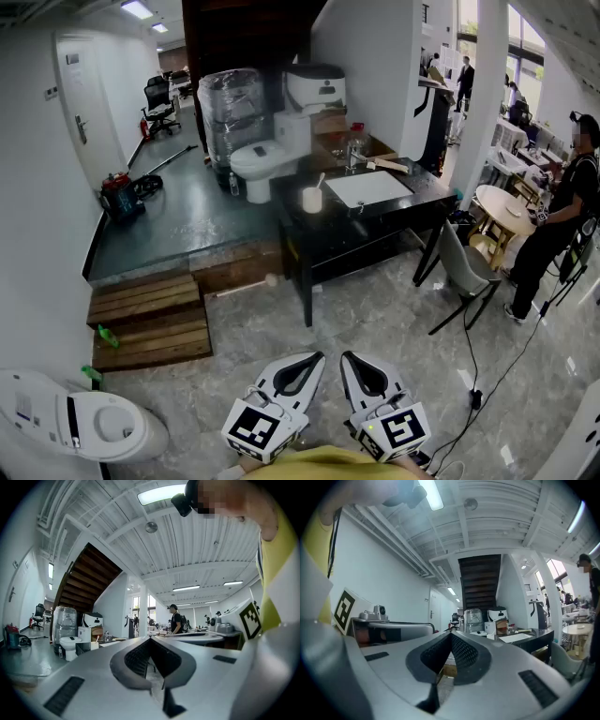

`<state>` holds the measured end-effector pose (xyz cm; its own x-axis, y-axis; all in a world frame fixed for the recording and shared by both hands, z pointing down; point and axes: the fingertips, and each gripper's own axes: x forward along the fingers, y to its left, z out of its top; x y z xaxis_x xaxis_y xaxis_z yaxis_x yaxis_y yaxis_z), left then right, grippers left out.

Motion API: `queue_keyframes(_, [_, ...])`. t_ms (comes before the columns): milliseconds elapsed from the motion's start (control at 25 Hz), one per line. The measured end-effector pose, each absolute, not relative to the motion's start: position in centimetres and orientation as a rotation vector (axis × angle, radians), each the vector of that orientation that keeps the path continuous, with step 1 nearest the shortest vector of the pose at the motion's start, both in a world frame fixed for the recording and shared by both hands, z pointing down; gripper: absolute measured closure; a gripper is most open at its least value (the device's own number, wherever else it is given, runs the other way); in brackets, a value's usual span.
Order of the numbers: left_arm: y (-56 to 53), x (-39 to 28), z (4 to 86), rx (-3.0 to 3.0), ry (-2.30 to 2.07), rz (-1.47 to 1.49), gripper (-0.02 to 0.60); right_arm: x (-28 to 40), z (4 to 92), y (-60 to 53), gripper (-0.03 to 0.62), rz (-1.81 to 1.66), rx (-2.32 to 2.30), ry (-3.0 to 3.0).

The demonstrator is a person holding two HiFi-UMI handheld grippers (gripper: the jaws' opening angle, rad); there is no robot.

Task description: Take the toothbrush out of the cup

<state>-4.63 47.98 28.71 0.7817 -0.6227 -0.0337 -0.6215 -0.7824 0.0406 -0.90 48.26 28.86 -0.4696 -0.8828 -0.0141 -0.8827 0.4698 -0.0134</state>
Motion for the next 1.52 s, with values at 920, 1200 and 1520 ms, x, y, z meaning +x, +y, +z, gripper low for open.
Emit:
queue_keyframes(920, [48.9, -2.2, 29.0, 2.912, -1.082, -0.062, 0.572, 1.5, 28.6, 48.9, 0.578, -0.021, -1.526, 2.711])
queue_keyframes(1200, [48.1, -1.9, 29.8, 2.873, -1.13, -0.051, 0.572, 2.1, 29.1, 48.3, 0.579, -0.068, -1.472, 2.738])
queue_keyframes(1520, [43.5, -1.2, 30.0, 2.88, -1.128, -0.067, 0.572, 2.7, 30.1, 43.9, 0.579, -0.072, -1.456, 2.754])
